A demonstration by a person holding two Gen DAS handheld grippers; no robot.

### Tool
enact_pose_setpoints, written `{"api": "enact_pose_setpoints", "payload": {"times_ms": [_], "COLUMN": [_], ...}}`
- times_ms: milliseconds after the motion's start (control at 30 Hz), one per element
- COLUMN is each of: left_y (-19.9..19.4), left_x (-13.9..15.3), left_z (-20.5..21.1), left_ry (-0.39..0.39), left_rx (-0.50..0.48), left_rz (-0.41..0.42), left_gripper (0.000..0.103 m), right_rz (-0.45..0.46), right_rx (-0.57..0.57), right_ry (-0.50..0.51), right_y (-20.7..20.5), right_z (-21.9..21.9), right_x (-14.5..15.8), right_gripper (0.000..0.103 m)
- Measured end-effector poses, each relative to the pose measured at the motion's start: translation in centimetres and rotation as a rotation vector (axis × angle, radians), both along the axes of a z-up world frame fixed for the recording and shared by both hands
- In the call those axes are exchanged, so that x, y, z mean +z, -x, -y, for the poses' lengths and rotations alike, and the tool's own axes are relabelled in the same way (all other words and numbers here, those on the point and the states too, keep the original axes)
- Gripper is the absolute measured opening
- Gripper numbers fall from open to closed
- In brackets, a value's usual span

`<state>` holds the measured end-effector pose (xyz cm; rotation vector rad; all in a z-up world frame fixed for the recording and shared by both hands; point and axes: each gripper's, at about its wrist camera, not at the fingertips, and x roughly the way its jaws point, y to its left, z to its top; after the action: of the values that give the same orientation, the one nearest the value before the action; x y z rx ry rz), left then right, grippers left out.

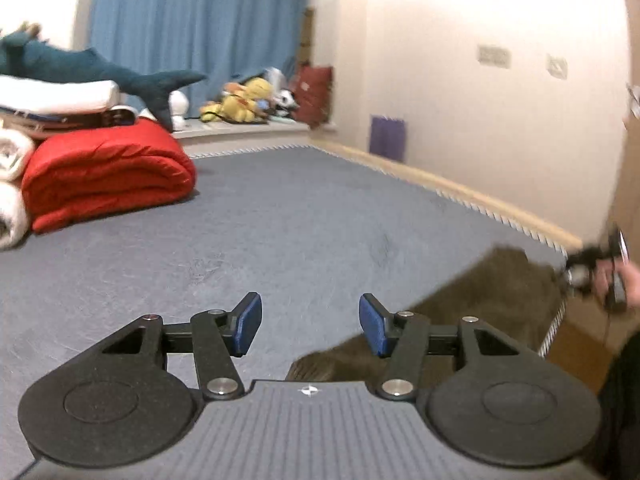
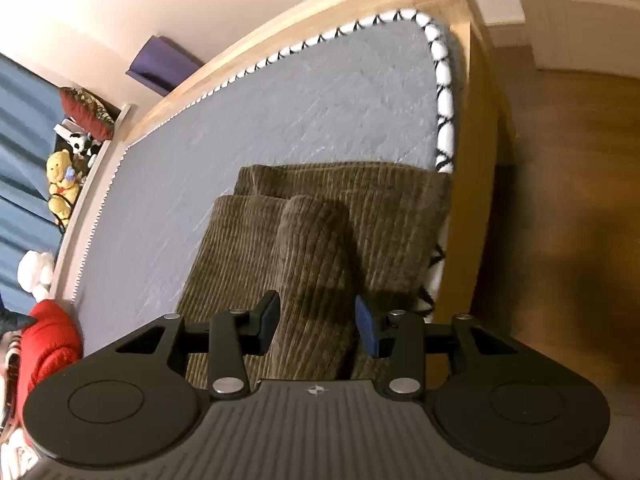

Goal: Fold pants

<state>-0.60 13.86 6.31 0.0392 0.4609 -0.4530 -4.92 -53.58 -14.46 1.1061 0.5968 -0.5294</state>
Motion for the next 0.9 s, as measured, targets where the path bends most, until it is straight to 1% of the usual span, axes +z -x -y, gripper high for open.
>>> {"api": "enact_pose_setpoints", "payload": {"times_ms": [67, 100, 133, 167, 233, 333, 367, 400, 433, 500, 533, 567, 600, 633, 667, 700, 733, 767, 800, 833, 867, 900], "left_y": [-0.8, -1.5, -2.0, -2.3, -2.9, -3.6, -3.7, -3.7, -3.6, -3.5, -3.2, -3.4, -3.5, -3.6, -3.6, -3.7, -3.8, -3.8, -3.7, -3.6, -3.6, -3.5], "left_x": [-1.3, -2.4, -3.5, -4.4, -5.3, -6.2, -6.4, -6.3, -6.4, -6.1, -6.3, -6.9, -6.9, -7.0, -7.2, -7.3, -7.6, -7.7, -7.9, -8.2, -8.5, -8.7], "left_z": [0.0, 0.4, 0.9, 1.3, 2.3, 2.9, 2.9, 3.0, 3.1, 3.3, 2.9, 3.2, 3.3, 3.2, 3.2, 3.3, 3.6, 3.8, 4.0, 4.3, 4.6, 4.8], "left_ry": [0.048, 0.051, 0.024, -0.012, -0.066, -0.074, -0.071, -0.071, -0.071, -0.066, -0.061, -0.059, -0.059, -0.06, -0.062, -0.069, -0.077, -0.084, -0.096, -0.108, -0.12, -0.129], "left_rx": [0.044, 0.083, 0.115, 0.132, 0.133, 0.128, 0.124, 0.118, 0.118, 0.116, 0.115, 0.116, 0.116, 0.111, 0.103, 0.093, 0.085, 0.076, 0.061, 0.049, 0.042, 0.035], "left_rz": [-0.034, -0.079, -0.122, -0.138, -0.132, -0.147, -0.154, -0.156, -0.15, -0.139, -0.137, -0.136, -0.134, -0.134, -0.138, -0.145, -0.151, -0.157, -0.164, -0.168, -0.17, -0.172], "left_gripper": [0.059, 0.059, 0.059, 0.059, 0.059, 0.059, 0.058, 0.058, 0.059, 0.058, 0.058, 0.058, 0.058, 0.058, 0.058, 0.058, 0.058, 0.059, 0.059, 0.059, 0.059, 0.059], "right_rz": [-0.006, -0.012, -0.013, -0.009, 0.007, 0.011, 0.015, 0.017, 0.026, 0.046, 0.068, 0.094, 0.115, 0.119, 0.093, 0.032, -0.035, -0.106, -0.177, -0.211, -0.215, -0.199], "right_rx": [0.004, 0.001, -0.006, -0.013, -0.003, -0.017, -0.026, -0.031, -0.035, -0.039, -0.041, -0.034, -0.03, -0.041, -0.054, -0.08, -0.106, -0.118, -0.118, -0.126, -0.137, -0.142], "right_ry": [-0.035, -0.048, -0.053, -0.049, -0.036, -0.028, -0.021, -0.008, 0.011, 0.055, 0.102, 0.16, 0.244, 0.352, 0.435, 0.502, 0.506, 0.461, 0.372, 0.292, 0.22, 0.196], "right_y": [-0.5, -0.8, -1.0, -1.1, -1.6, -2.3, -2.5, -2.8, -3.0, -3.2, -3.0, -2.8, -2.5, -2.0, -1.7, -1.6, -1.7, -1.9, -2.2, -2.2, -1.9, -1.5], "right_z": [0.2, 0.2, 0.3, 0.1, -0.3, -0.4, -0.4, -0.3, -0.2, -0.1, -0.3, -0.7, -1.5, -2.5, -3.3, -3.9, -3.7, -3.0, -1.7, -0.6, 0.5, 1.2], "right_x": [-1.0, -1.5, -1.7, -1.4, -1.1, -1.2, -1.1, -1.0, -0.8, -0.1, 0.9, 2.1, 3.5, 5.1, 5.9, 6.4, 6.0, 5.0, 3.5, 2.2, 1.2, 0.8], "right_gripper": [0.045, 0.045, 0.045, 0.046, 0.047, 0.047, 0.042, 0.025, 0.013, 0.008, 0.008, 0.007, 0.007, 0.007, 0.007, 0.007, 0.007, 0.009, 0.016, 0.017, 0.022, 0.027]}}
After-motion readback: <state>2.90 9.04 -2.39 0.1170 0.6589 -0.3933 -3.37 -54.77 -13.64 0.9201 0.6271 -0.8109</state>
